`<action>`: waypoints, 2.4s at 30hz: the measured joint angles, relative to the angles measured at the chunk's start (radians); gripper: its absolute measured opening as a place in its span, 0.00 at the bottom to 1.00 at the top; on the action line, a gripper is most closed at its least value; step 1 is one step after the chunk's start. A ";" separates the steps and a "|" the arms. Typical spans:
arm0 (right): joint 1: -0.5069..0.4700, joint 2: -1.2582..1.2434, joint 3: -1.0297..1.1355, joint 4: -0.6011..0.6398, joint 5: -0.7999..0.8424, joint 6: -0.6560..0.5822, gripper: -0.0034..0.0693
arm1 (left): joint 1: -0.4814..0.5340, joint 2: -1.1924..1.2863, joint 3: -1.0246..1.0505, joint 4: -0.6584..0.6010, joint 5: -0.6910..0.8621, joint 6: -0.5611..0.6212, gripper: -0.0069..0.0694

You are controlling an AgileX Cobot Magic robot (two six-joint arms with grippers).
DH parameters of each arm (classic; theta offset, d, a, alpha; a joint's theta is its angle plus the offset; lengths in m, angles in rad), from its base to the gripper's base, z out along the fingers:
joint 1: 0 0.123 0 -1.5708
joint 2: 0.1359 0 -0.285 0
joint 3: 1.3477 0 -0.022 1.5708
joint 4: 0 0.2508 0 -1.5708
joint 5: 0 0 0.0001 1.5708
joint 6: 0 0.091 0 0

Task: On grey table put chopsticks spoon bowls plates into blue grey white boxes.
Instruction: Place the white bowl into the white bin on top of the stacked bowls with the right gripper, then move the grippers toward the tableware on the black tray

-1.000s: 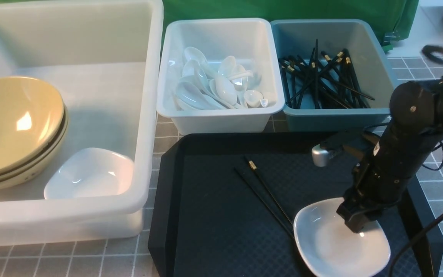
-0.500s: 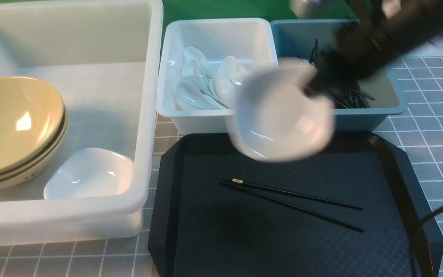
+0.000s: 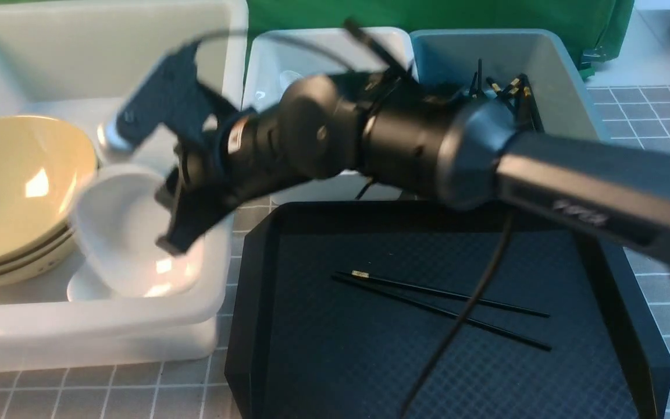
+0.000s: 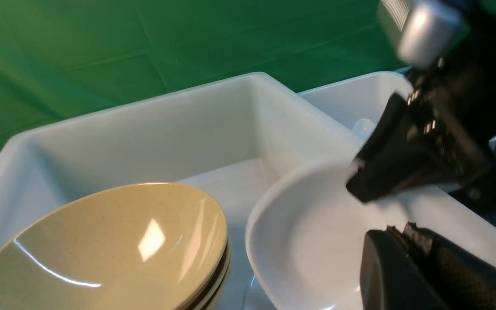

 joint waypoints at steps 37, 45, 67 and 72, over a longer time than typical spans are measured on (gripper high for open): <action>-0.203 -0.028 0.334 -0.349 0.329 0.303 0.68 | 0.000 0.000 0.000 0.001 -0.001 0.000 0.08; -0.173 -0.033 0.328 -0.341 0.370 0.285 0.22 | 0.000 0.000 0.000 0.001 -0.001 0.000 0.08; -0.153 -0.317 0.348 -0.331 0.447 0.277 0.16 | 0.000 0.000 0.002 0.001 -0.002 0.000 0.08; -0.153 -0.157 0.348 -0.331 0.452 0.277 0.47 | 0.000 0.000 0.006 0.001 -0.003 0.000 0.08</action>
